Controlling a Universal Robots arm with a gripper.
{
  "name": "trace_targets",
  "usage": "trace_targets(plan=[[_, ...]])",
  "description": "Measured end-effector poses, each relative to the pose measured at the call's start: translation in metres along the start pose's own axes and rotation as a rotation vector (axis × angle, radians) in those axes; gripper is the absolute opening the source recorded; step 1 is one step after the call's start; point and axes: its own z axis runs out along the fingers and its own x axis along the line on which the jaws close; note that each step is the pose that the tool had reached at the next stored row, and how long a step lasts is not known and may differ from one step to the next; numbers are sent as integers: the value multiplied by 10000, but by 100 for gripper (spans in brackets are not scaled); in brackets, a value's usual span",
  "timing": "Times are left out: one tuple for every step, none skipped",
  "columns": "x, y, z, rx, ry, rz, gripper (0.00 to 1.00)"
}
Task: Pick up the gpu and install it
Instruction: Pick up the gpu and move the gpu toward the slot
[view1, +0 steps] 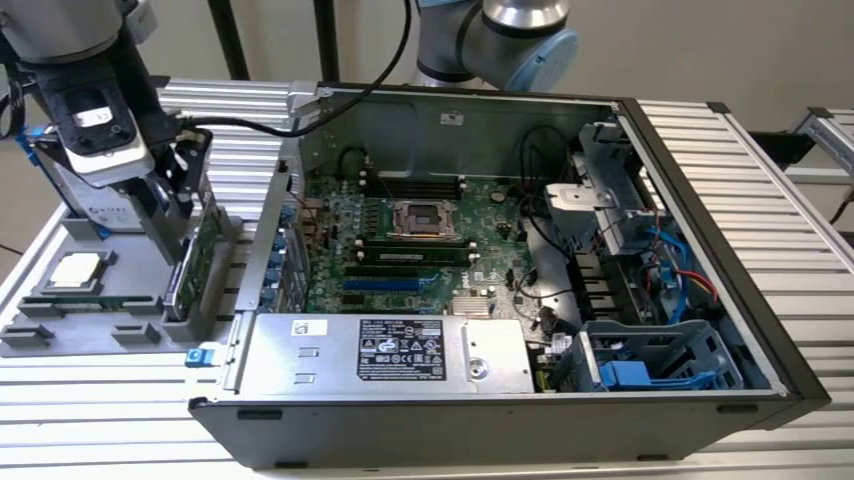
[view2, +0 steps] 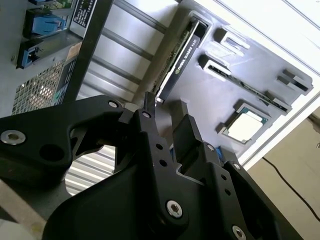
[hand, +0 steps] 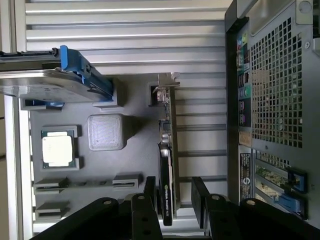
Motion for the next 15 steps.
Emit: trace_targets(plan=[[0, 0, 6, 0, 0, 0, 100], [0, -1, 12, 0, 1, 0, 100], [0, -1, 18, 1, 2, 0, 100], [0, -1, 24, 0, 2, 0, 100], [0, -2, 29, 0, 2, 0, 100], [1, -2, 35, 0, 3, 0, 100], [1, -2, 40, 0, 4, 0, 100], [1, -2, 47, 0, 4, 0, 100], [1, -3, 52, 0, 4, 0, 100], [1, -3, 58, 1, 6, 0, 100], [1, -3, 63, 1, 6, 0, 100], [1, -3, 68, 0, 7, 0, 100], [1, -4, 73, 1, 8, 0, 100], [1, -4, 78, 1, 8, 0, 100], [1, -4, 83, 0, 8, 1, 100]])
